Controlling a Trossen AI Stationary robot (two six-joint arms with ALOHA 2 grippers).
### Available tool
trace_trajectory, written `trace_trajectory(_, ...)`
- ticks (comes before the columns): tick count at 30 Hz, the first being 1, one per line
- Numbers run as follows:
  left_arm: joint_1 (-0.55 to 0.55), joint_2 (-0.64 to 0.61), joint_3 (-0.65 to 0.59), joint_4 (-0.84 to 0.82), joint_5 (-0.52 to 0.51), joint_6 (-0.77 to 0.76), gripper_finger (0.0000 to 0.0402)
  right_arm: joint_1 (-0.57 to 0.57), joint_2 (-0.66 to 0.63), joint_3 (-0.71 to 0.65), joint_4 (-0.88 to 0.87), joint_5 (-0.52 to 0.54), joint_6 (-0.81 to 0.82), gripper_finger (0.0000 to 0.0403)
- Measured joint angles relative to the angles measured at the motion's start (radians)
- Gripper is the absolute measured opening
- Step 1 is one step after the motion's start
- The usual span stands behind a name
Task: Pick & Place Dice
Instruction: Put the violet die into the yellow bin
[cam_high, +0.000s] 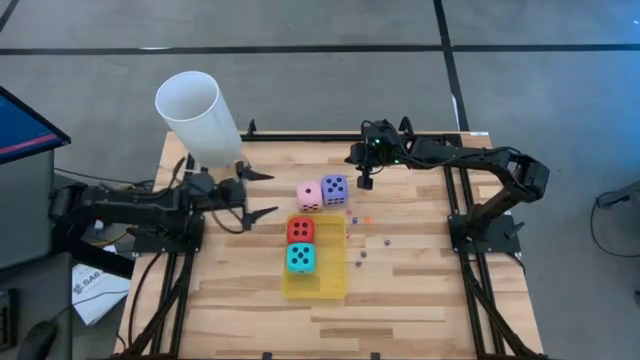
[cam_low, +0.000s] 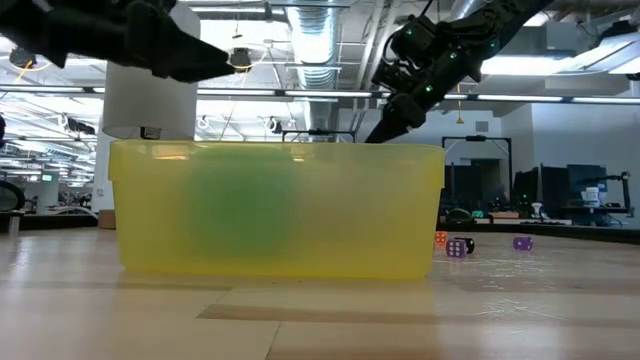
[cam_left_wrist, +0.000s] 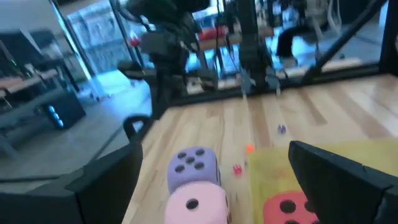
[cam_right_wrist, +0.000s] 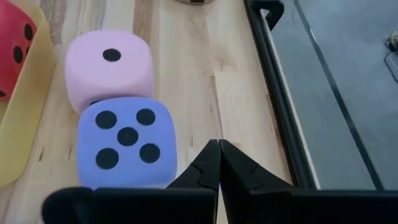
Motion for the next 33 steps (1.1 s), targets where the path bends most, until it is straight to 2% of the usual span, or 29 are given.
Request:
trace_trajectory(6, 0.000, -0.114, -0.080, 0.019, 0.000, -0.002, 0.0392, 0.000, 0.000, 0.000, 0.049, 0.000, -0.002, 0.0000)
trace_trajectory(10, 0.000, -0.140, -0.114, 0.014, 0.000, -0.010, 0.0392, 0.000, 0.000, 0.000, 0.094, 0.000, -0.002, 0.0000)
trace_trajectory(21, 0.000, -0.144, -0.190, 0.033, -0.001, -0.096, 0.0392, 0.000, 0.000, 0.000, 0.153, 0.000, -0.002, 0.0000)
trace_trajectory(33, 0.000, -0.144, -0.300, 0.212, -0.001, -0.097, 0.0392, 0.001, 0.000, 0.000, 0.165, 0.000, -0.002, 0.0000)
